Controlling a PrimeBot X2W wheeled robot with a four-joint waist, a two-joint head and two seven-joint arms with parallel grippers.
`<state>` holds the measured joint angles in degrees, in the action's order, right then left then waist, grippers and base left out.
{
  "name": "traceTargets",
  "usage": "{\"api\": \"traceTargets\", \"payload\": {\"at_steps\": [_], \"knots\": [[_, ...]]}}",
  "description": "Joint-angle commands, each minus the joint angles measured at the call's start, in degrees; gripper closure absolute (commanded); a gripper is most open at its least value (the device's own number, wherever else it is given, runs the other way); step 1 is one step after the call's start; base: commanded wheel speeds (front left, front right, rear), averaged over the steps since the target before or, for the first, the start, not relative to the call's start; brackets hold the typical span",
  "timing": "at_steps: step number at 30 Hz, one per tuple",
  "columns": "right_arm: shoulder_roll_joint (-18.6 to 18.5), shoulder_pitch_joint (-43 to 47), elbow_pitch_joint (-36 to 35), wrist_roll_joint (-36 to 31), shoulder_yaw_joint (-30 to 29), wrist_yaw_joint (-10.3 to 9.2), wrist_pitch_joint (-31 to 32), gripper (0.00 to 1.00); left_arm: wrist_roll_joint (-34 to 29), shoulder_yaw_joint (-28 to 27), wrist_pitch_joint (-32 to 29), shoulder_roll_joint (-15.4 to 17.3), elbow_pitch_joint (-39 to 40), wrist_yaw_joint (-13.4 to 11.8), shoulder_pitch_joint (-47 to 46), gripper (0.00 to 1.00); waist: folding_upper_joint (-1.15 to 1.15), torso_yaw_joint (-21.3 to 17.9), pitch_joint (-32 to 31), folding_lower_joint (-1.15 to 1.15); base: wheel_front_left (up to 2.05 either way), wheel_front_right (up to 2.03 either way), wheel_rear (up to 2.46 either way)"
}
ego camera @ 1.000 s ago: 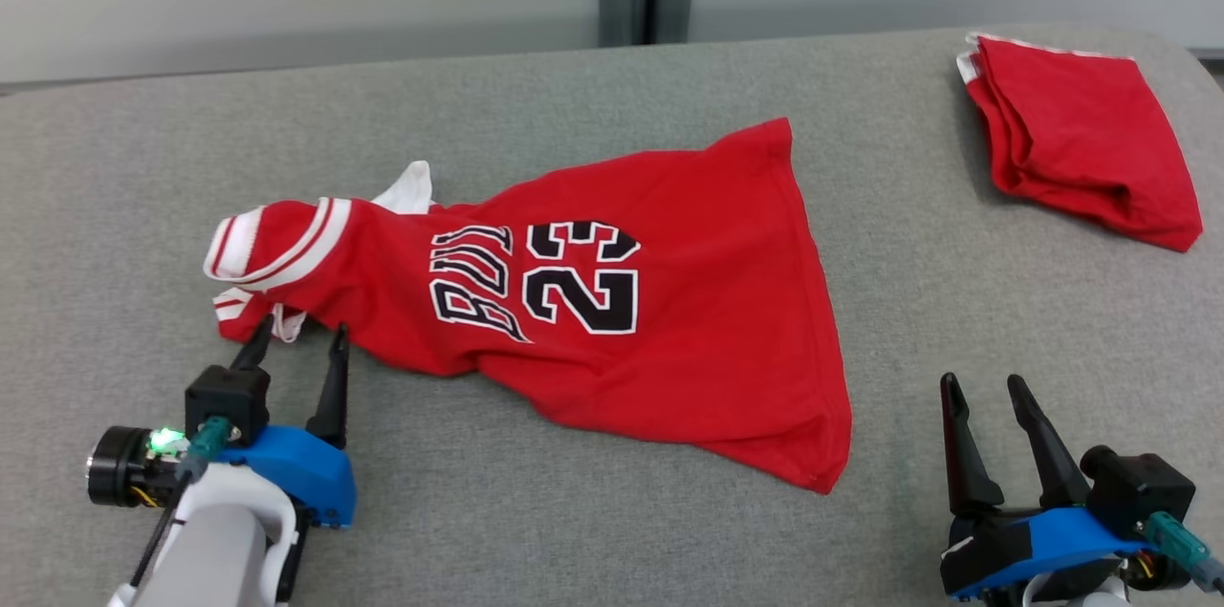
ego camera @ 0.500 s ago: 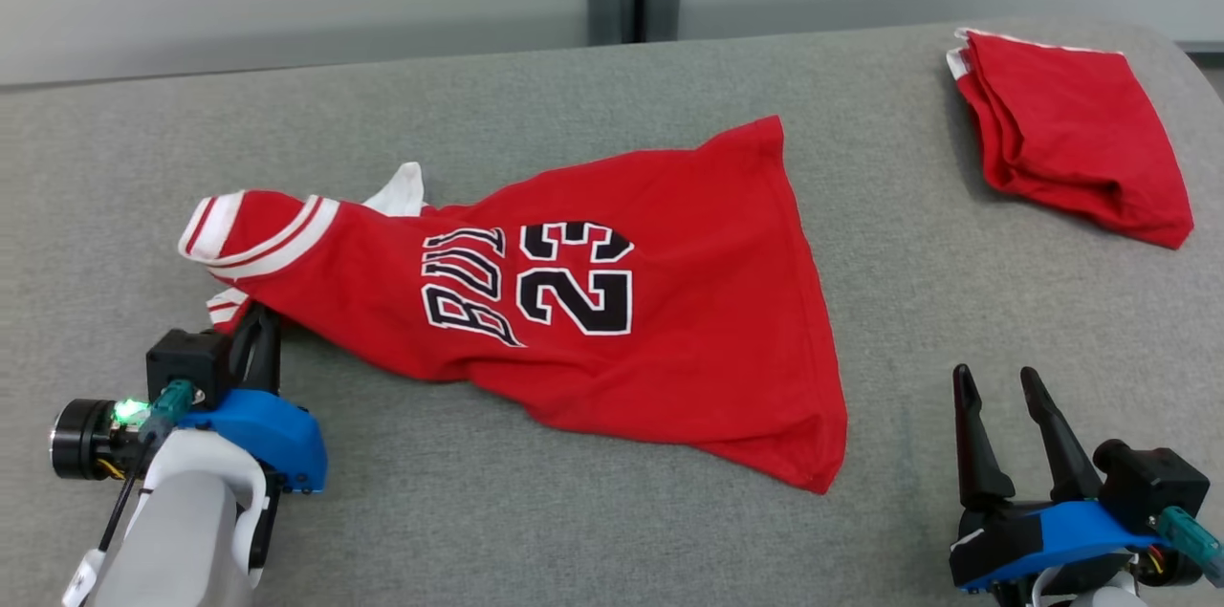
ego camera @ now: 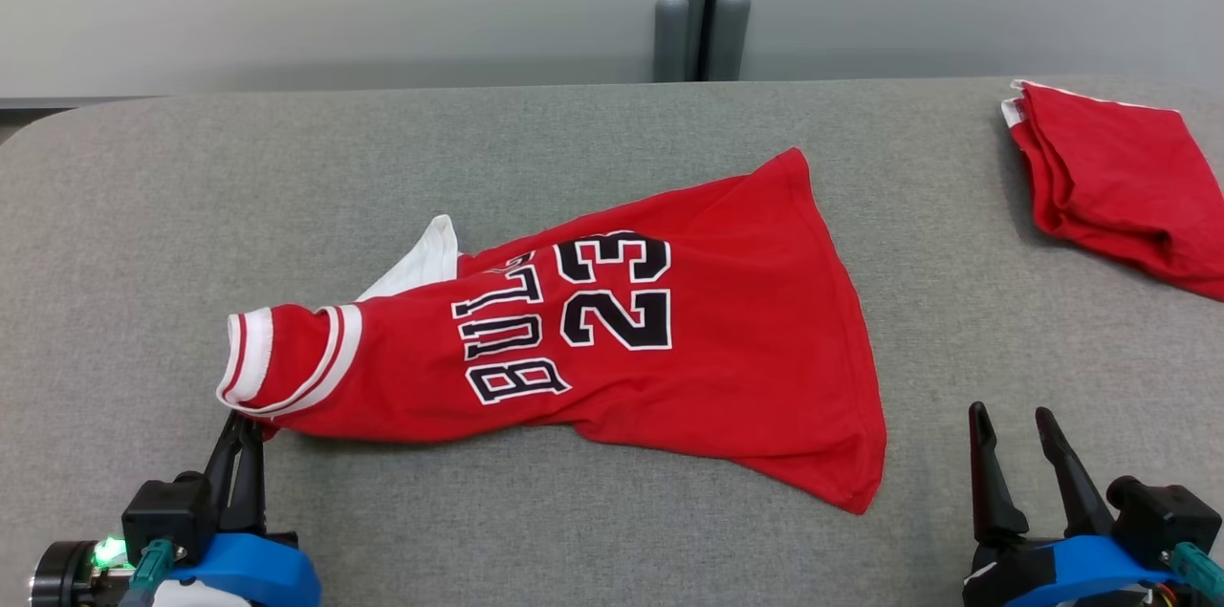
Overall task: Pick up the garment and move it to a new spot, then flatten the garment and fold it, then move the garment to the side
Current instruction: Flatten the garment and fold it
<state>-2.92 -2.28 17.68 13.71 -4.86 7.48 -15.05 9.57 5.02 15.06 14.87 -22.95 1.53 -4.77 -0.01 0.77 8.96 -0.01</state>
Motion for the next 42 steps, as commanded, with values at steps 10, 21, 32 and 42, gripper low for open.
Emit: {"api": "traceTargets", "payload": {"at_steps": [10,21,32,42], "knots": [[0.0,-0.2,1.0,0.5,0.4,0.04,-0.2,0.0,0.1,-3.4,0.1,-3.4,6.7,-0.4,-0.8,0.0,0.01,1.2,-1.4,0.01,0.0,0.0,0.0],[0.0,2.2,1.7,0.9,-0.3,0.04,-0.2,0.0,-4.3,-10.1,0.1,-8.8,18.1,0.2,7.8,0.0,0.01,2.7,-3.7,0.01,0.0,0.0,0.0],[-0.1,1.3,7.2,0.2,2.4,0.04,-0.2,0.0,-7.3,-10.8,0.1,-10.5,18.1,3.4,12.0,0.0,0.01,4.6,-5.0,0.01,0.0,0.0,0.0],[-0.8,-1.3,14.7,-0.4,6.8,0.04,0.9,0.0,-8.7,-9.7,0.1,-11.3,16.8,3.1,13.1,0.0,0.01,5.7,-6.0,0.01,0.0,0.0,0.0]]}}
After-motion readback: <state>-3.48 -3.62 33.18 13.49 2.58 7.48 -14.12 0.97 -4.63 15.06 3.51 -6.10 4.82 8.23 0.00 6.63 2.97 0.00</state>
